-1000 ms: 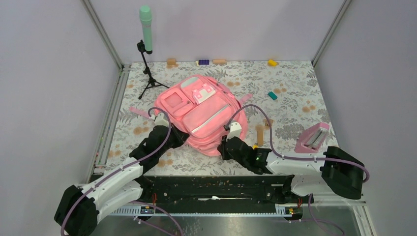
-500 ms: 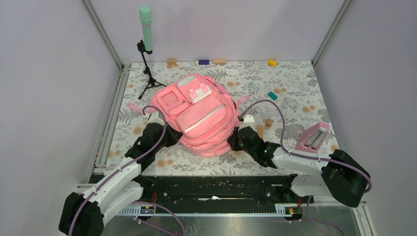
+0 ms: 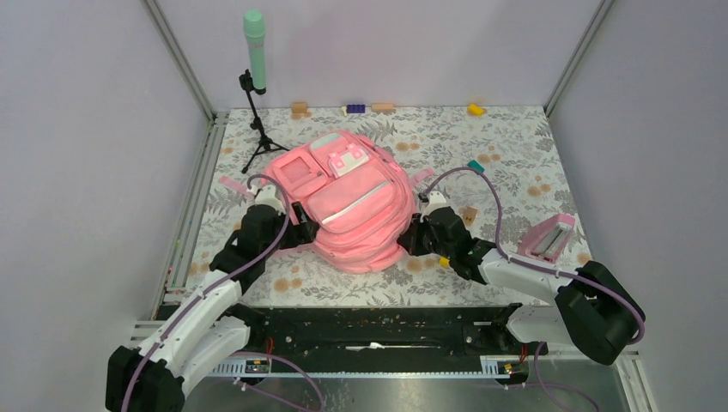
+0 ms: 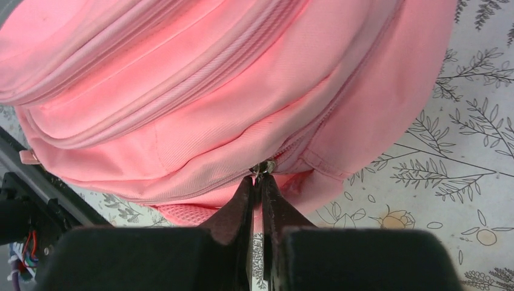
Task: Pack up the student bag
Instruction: Zip the student bag at the center of the board.
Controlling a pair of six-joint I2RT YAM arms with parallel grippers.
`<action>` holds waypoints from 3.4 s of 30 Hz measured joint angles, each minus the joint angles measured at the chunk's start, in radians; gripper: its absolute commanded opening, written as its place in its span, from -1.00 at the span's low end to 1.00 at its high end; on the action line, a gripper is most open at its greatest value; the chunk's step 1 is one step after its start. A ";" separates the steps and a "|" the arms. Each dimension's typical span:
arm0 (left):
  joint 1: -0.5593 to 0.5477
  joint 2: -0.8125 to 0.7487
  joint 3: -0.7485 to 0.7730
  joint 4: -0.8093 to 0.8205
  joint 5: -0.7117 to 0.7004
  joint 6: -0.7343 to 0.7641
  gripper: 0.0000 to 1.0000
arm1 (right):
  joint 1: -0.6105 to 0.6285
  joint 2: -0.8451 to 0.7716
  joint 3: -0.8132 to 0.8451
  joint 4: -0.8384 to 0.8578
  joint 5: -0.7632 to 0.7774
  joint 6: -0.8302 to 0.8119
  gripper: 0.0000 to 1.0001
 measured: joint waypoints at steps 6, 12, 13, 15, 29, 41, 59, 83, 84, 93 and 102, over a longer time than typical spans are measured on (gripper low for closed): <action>-0.248 -0.026 0.105 -0.033 -0.138 0.132 0.73 | -0.006 0.000 0.002 -0.001 -0.066 -0.010 -1.00; -0.525 0.024 0.162 0.095 -0.182 0.301 0.77 | -0.008 -0.002 0.000 -0.001 -0.090 -0.008 -1.00; -0.565 0.050 0.162 0.121 -0.180 0.330 0.76 | -0.008 -0.003 0.000 -0.002 -0.091 -0.006 -1.00; -0.627 0.119 0.167 0.153 -0.179 0.378 0.71 | -0.008 -0.006 -0.002 -0.002 -0.092 -0.005 -1.00; -0.768 0.499 0.240 0.291 -0.272 0.556 0.37 | -0.043 -0.065 -0.037 -0.001 -0.123 0.013 -1.00; -0.803 0.673 0.312 0.319 -0.484 0.595 -0.48 | -0.061 -0.067 -0.041 -0.001 -0.144 0.021 -1.00; -0.860 0.628 0.257 0.356 -0.623 0.553 -1.00 | -0.113 -0.066 -0.035 0.028 -0.172 0.027 -1.00; -0.879 0.164 0.085 -0.005 -0.632 0.240 -1.00 | -0.231 0.034 0.091 -0.046 -0.272 -0.081 -1.00; -0.879 0.153 0.085 -0.021 -0.632 0.230 -1.00 | -0.231 0.034 0.090 -0.046 -0.271 -0.084 -1.00; -0.880 0.034 0.085 -0.168 -0.624 0.115 -1.00 | -0.230 0.048 0.095 -0.045 -0.278 -0.097 -1.00; -0.881 -0.109 0.079 -0.330 -0.626 -0.001 -1.00 | -0.232 0.184 0.197 -0.065 -0.261 -0.104 -1.00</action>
